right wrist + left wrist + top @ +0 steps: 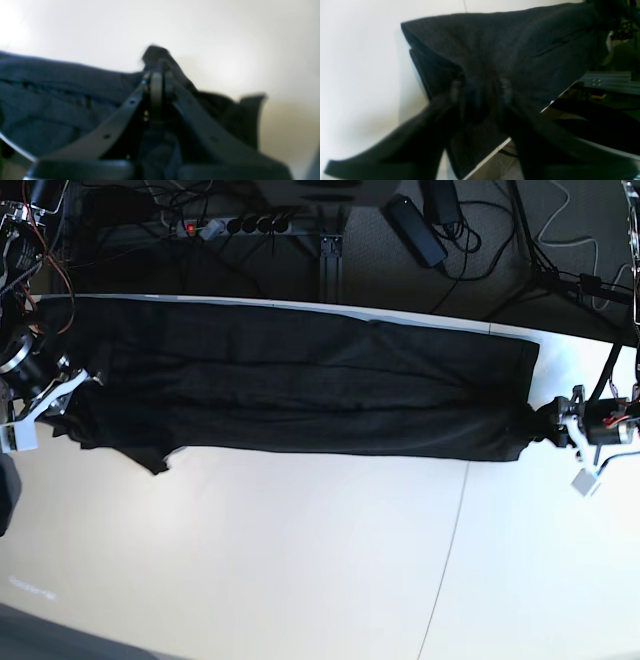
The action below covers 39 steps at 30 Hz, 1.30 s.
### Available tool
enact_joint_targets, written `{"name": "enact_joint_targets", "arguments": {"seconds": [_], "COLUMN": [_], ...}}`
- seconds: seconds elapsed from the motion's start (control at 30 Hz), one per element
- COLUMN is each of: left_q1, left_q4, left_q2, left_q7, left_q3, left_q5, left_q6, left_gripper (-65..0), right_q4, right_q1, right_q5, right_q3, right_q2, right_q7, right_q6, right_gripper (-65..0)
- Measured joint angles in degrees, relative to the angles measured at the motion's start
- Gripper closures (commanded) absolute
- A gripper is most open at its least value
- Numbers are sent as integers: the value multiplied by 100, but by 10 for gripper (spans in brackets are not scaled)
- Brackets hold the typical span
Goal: Fold the T-shirt properly
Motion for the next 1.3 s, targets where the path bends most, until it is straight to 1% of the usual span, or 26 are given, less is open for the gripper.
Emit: {"name": "enact_joint_targets", "arguments": {"seconds": [0.2, 0.33, 0.43, 0.6, 0.7, 0.77, 0.87, 0.9, 0.97, 1.0, 1.03, 1.13, 1.23, 1.3], "left_q1": [282, 299, 299, 299, 297, 299, 299, 297, 299, 299, 304, 310, 308, 310], "left_q4": [-7, -7, -4, -4, -4, -4, -4, -4, -4, -4, -4, -4, -4, -7], "left_q2": [2, 2, 2, 0, 0, 0, -35, -66, -118, -142, -157, -157, -160, -208], "left_q7": [-22, -52, -52, -52, -48, -48, -50, -48, -68, -81, -87, -79, -92, -85], "left_q3": [0, 0, 0, 0, 0, 0, 0, 0, -39, -98, -199, -699, -1266, -1484], "left_q5": [125, 116, 111, 114, 133, 138, 127, 127, 131, 129, 131, 140, 146, 160], "left_q6": [0, 0, 0, 0, 0, 0, 0, 0, 0, 0, 0, 0, 0, 0], "left_gripper": [-259, -259, -263, -333, -336, -337, -399, -414, -421, -421, -421, -421, -421, -421], "right_q4": [619, 809, 807, 809, 809, 809, 807, 807, 807, 807, 807, 807, 807, 807], "right_q1": [-813, -1137, -1292, -1484, -1644, -1753, -1823, -1829, -1805, -1794, -1794, -1794, -1698, -1620], "right_q5": [354, 498, 483, 501, 496, 501, 498, 483, 450, 376, 369, 369, 348, 356], "right_q3": [887, 1274, 1331, 1331, 1331, 1331, 1331, 1333, 1333, 1333, 1333, 1333, 1333, 1333], "right_q2": [13, 15, 15, 15, 15, 13, -22, -37, -50, -55, -59, -66, -81, -85], "right_q7": [-7, -70, -216, -238, -280, -409, -498, -496, -496, -457, -428, -221, -192, -192], "right_q6": [-2, 0, 2, 2, 2, 2, 2, 2, 2, 2, 0, 0, 2, 2], "right_gripper": [0, 0, 0, 0, 0, 0, 0, -43, -272, -359, -403, -411, -411, -411]}}
